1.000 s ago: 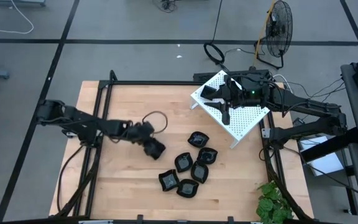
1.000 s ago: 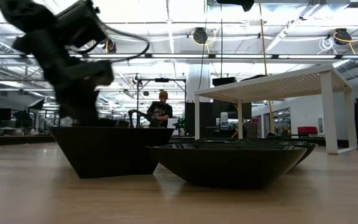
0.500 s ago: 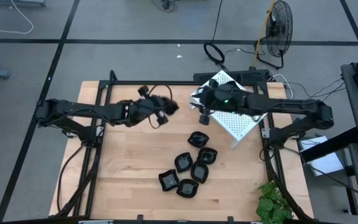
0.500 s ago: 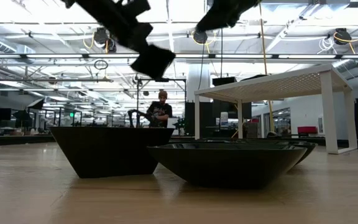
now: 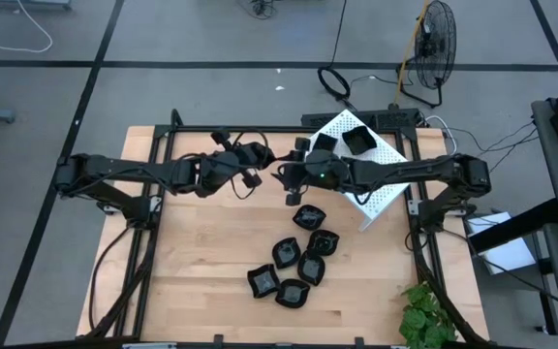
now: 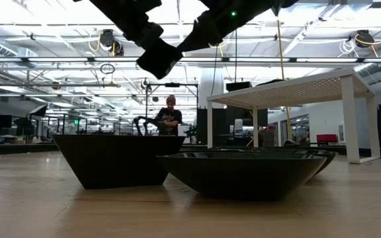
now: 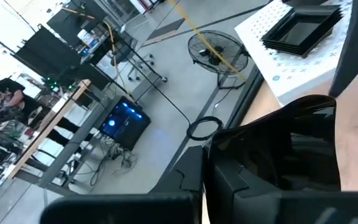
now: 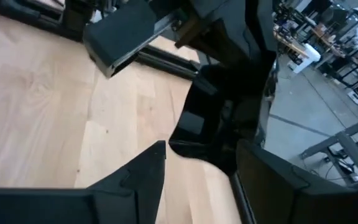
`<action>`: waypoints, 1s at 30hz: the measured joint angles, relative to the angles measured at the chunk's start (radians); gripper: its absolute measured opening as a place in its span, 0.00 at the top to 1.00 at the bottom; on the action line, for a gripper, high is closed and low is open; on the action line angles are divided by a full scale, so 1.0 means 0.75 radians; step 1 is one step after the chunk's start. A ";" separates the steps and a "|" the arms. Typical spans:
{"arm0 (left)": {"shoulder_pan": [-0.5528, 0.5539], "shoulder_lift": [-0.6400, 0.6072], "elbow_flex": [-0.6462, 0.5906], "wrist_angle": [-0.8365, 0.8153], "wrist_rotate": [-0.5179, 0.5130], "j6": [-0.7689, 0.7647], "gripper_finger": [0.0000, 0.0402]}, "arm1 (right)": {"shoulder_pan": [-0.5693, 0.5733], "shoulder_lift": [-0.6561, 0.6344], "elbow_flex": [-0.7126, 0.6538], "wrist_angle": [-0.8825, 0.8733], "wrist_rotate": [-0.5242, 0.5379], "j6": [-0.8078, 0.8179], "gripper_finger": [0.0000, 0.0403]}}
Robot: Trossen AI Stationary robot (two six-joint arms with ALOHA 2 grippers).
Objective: Pick & Place Mini shaped plates
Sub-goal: Stack the distorted square plate on top of the other distorted square plates on the shelf
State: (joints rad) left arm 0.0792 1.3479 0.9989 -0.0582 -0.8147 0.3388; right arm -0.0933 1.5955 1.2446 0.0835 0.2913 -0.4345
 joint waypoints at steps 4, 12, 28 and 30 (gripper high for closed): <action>-0.012 0.000 0.000 -0.026 0.003 -0.028 0.97 | 0.000 0.011 0.000 0.067 0.002 0.004 0.58; -0.051 0.000 0.000 -0.030 0.004 -0.045 0.97 | 0.012 0.011 0.000 0.094 0.121 0.000 0.60; -0.106 0.000 0.000 0.016 0.043 -0.041 0.97 | 0.009 0.011 0.000 0.083 0.130 -0.051 0.76; -0.117 0.000 0.000 0.026 0.044 -0.043 0.95 | 0.009 0.011 0.000 0.082 0.130 -0.065 0.81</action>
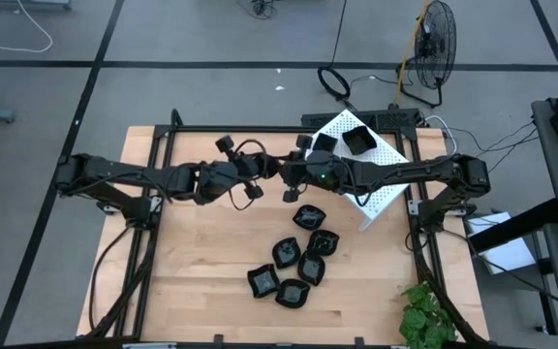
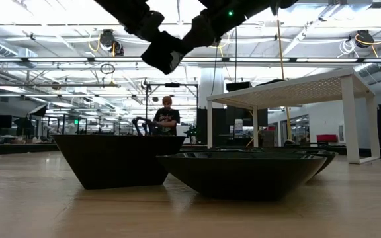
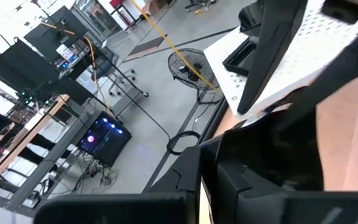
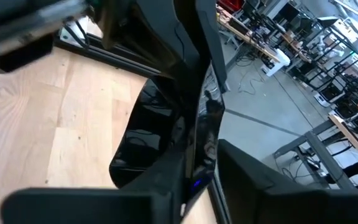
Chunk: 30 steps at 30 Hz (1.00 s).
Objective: Pick & Place Mini shaped plates
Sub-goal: Stack the distorted square plate on top of the other distorted square plates on the shelf
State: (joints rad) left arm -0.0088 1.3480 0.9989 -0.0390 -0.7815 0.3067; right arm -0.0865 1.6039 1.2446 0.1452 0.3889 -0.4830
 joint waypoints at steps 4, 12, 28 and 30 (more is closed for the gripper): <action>-0.015 0.000 0.000 0.018 0.007 -0.001 0.95 | 0.006 0.000 0.000 0.001 0.004 -0.006 0.93; -0.054 -0.010 0.005 0.101 0.129 -0.038 0.90 | 0.006 -0.001 0.001 -0.003 0.000 -0.003 0.98; -0.155 -0.231 0.011 -0.063 -0.262 -0.087 0.32 | -0.012 -0.102 0.005 -0.196 0.170 0.033 1.00; -0.153 -0.280 0.010 -0.266 -0.338 -0.223 0.30 | -0.041 -0.182 0.007 -0.287 0.266 0.040 1.00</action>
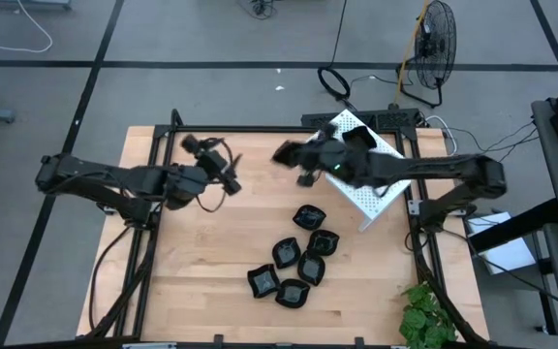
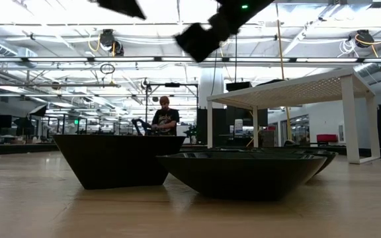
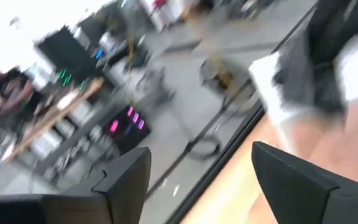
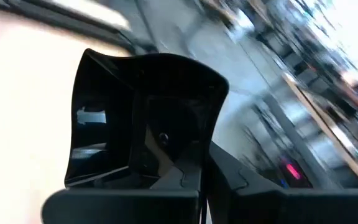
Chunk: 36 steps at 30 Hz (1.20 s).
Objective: Pick & Place Mini shaped plates
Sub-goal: Stack the distorted square plate on top of the other distorted square plates on the shelf
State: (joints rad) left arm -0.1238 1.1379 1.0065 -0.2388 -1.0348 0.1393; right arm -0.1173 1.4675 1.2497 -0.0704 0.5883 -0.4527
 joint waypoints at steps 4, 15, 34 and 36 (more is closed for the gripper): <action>0.031 -0.085 -0.030 -0.389 -0.064 -0.352 0.32 | -0.108 -0.165 0.012 -0.213 0.055 0.083 1.00; 0.121 -0.272 -0.379 -0.530 -0.077 -0.752 0.38 | -0.636 -0.409 0.069 -0.807 -0.422 0.453 1.00; 0.124 -0.341 -0.467 -0.515 0.066 -0.795 0.38 | -0.831 -0.411 0.066 -1.092 -0.578 0.433 1.00; 0.124 -0.341 -0.467 -0.511 0.066 -0.806 0.38 | -0.832 -0.411 0.051 -1.089 -0.577 0.418 1.00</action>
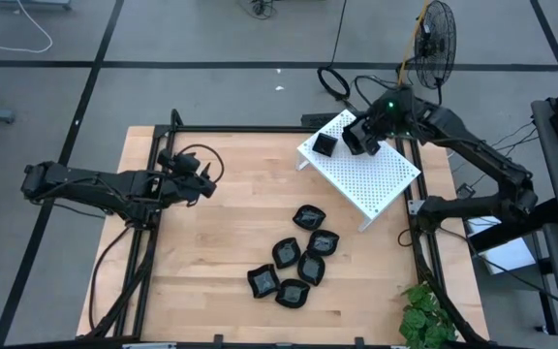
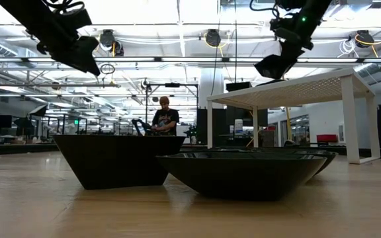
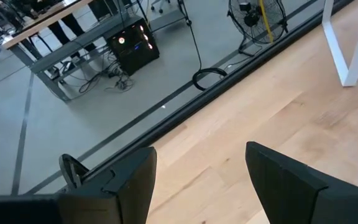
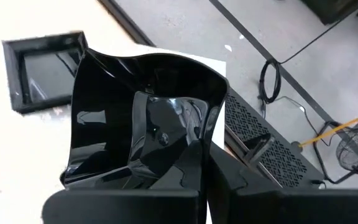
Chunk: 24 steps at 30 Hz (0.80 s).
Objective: Pick & Place Mini shaped plates
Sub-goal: Stack the distorted square plate on top of the other distorted square plates on the shelf
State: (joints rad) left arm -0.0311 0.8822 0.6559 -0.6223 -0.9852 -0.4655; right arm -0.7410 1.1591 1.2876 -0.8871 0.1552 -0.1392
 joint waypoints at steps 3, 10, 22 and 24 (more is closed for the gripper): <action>0.000 0.000 0.000 0.030 0.011 -0.011 0.38 | 0.001 0.001 -0.036 0.014 0.000 -0.041 1.00; 0.000 0.000 0.000 0.156 0.056 0.103 0.38 | 0.001 0.001 -0.104 0.124 0.001 -0.041 1.00; 0.000 0.000 0.000 0.164 0.060 0.120 0.38 | 0.002 0.000 -0.114 0.178 0.106 -0.065 0.85; 0.000 0.000 0.000 0.164 0.060 0.119 0.38 | 0.002 0.000 -0.114 0.190 0.106 -0.066 0.80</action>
State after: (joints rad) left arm -0.0311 0.8822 0.6559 -0.4995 -0.9401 -0.3763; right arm -0.7395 1.1591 1.2018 -0.7446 0.2348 -0.1889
